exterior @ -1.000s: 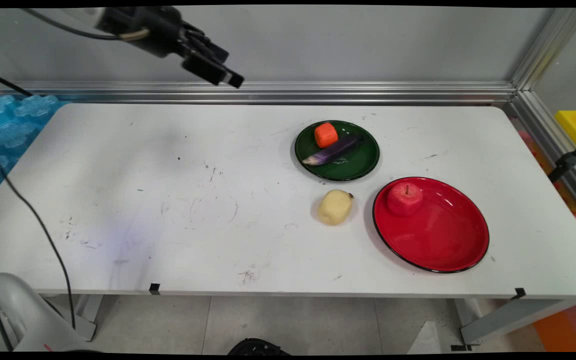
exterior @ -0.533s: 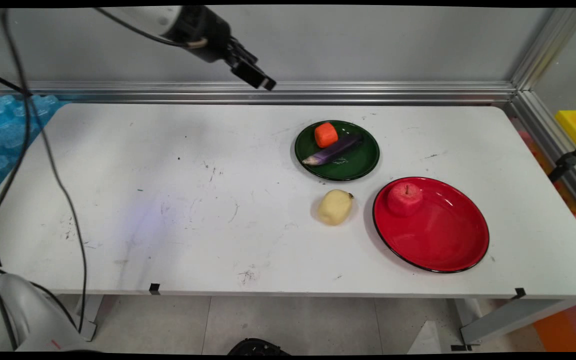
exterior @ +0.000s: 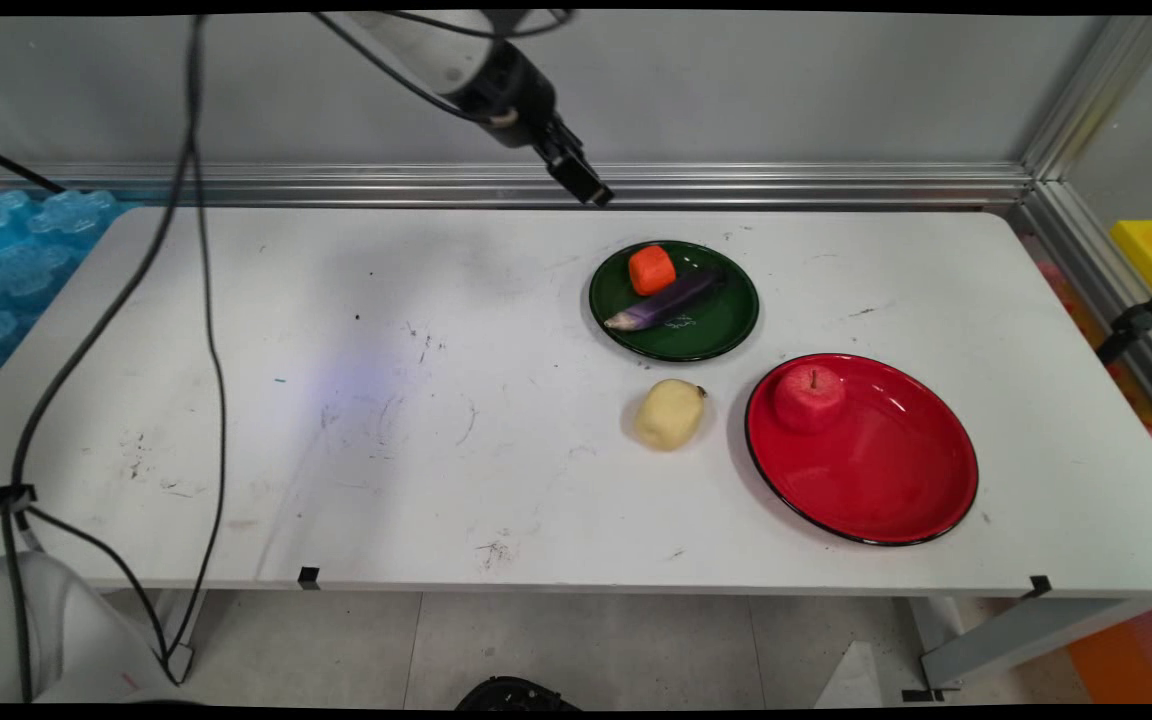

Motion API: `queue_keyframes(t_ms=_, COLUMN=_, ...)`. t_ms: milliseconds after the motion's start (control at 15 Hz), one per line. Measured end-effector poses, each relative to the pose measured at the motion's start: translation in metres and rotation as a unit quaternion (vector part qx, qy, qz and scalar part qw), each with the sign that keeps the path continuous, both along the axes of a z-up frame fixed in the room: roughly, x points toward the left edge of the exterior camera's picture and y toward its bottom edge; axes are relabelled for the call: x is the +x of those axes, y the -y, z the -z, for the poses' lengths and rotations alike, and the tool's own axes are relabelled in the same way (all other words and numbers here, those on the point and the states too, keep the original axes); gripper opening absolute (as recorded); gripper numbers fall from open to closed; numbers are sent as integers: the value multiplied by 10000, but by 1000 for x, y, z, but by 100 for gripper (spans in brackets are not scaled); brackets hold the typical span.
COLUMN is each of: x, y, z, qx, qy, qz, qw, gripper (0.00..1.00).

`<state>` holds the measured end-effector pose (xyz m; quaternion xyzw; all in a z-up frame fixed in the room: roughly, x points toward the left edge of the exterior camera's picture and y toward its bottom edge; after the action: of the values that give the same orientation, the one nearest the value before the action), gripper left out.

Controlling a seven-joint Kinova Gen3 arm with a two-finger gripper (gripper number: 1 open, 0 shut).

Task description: Pick up the mandarin from the green plate

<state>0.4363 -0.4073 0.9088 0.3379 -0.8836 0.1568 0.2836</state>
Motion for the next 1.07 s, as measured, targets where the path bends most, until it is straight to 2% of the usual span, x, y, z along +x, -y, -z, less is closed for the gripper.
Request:
queue_keyframes(t_ms=267, x=-25, y=29, z=26, qx=170, qy=354, qz=276, qw=9988, gripper=100)
queue_keyframes(t_ms=533, x=-51, y=58, z=56, qx=389, qy=693, qz=494, qw=9956, gripper=100)
queue_keyframes(t_ms=1067, x=-83, y=100, z=99, qx=642, qy=1264, qz=880, qw=9860, gripper=100)
